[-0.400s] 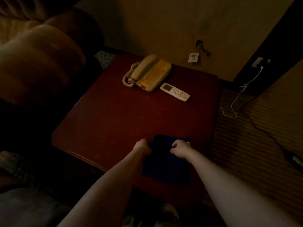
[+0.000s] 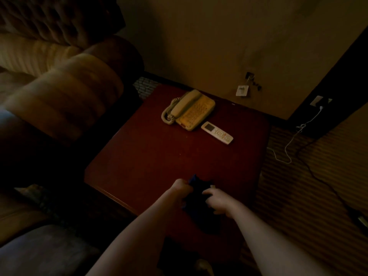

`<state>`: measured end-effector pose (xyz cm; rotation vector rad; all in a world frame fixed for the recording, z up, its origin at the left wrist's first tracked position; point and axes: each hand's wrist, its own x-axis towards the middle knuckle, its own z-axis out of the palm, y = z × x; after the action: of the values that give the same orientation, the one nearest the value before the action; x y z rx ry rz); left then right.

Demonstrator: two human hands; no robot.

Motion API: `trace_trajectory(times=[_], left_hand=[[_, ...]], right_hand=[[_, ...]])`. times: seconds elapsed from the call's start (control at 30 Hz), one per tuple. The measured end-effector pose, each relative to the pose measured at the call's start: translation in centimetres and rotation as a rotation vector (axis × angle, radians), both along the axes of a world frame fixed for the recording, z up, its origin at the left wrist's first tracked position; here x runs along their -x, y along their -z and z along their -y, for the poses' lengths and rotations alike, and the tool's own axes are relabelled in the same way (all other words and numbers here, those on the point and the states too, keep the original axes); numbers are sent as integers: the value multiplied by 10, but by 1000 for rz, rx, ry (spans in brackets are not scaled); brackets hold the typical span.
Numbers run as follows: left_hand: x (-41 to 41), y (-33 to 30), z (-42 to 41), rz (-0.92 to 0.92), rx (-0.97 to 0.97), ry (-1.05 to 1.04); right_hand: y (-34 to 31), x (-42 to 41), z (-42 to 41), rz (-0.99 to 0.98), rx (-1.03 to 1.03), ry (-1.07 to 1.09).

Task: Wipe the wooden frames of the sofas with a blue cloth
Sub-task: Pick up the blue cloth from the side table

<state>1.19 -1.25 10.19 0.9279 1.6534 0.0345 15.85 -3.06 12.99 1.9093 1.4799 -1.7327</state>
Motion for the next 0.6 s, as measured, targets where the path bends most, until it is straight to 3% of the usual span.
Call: trace_trajectory(times=[0.3,0.6], left_hand=[[48,-191,20,-200,-247,27],[134,-328,112,-369,-528,-273]], right_hand=[[-153,62,-1,-335,73,114],[-260,184,46,-674,215,218]])
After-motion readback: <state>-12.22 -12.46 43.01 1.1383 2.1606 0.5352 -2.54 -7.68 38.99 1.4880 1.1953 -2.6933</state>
